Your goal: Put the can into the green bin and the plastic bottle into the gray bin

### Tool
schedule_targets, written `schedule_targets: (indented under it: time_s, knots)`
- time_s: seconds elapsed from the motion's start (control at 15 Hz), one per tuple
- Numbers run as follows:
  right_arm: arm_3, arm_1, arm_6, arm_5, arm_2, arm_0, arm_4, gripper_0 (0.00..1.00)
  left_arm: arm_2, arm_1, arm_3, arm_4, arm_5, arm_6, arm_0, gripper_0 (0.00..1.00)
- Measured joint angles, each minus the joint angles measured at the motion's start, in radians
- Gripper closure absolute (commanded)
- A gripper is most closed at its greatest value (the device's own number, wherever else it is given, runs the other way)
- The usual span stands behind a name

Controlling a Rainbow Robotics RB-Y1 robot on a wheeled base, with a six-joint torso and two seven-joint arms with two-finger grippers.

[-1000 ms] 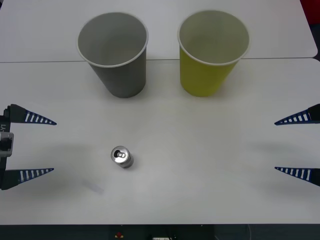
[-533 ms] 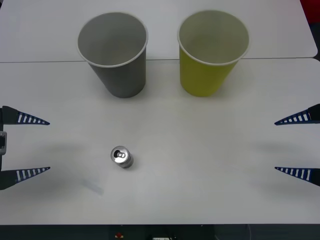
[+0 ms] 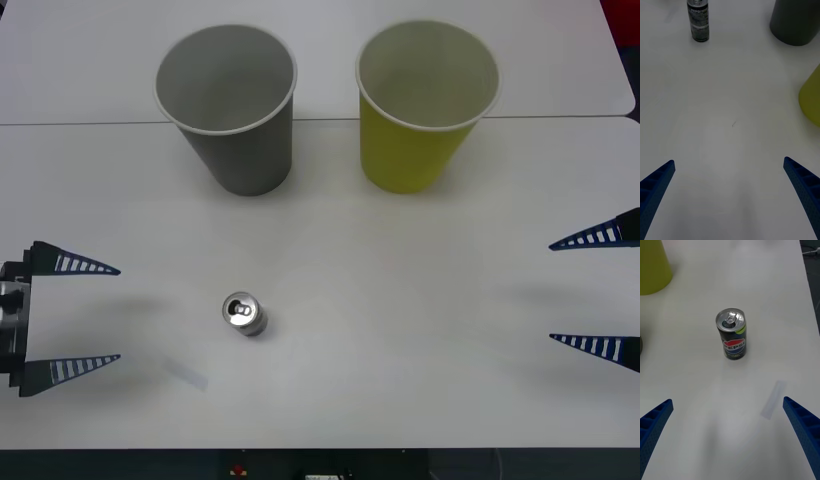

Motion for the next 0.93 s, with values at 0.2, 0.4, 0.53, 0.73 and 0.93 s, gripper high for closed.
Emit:
schedule_targets:
  time_s: [0.2,0.4,0.53,0.73,0.93]
  knots:
    - [0.000,0.000,0.000,0.000,0.000,0.000,0.000,0.00,-0.090,-0.001,0.092,0.082,0.000,-0.102,-0.055,0.00]
    - [0.000,0.000,0.000,0.000,0.000,0.000,0.000,0.00,-0.165,-0.020,0.179,0.149,0.000,-0.181,-0.103,0.00]
    - [0.000,0.000,0.000,0.000,0.000,0.000,0.000,0.00,-0.227,-0.040,0.245,0.203,0.000,-0.238,-0.141,0.00]
    - [0.000,0.000,0.000,0.000,0.000,0.000,0.000,0.00,-0.314,-0.075,0.340,0.285,0.000,-0.322,-0.190,0.00]
    - [0.000,0.000,0.000,0.000,0.000,0.000,0.000,0.00,-0.373,-0.128,0.413,0.324,0.000,-0.366,-0.237,0.00]
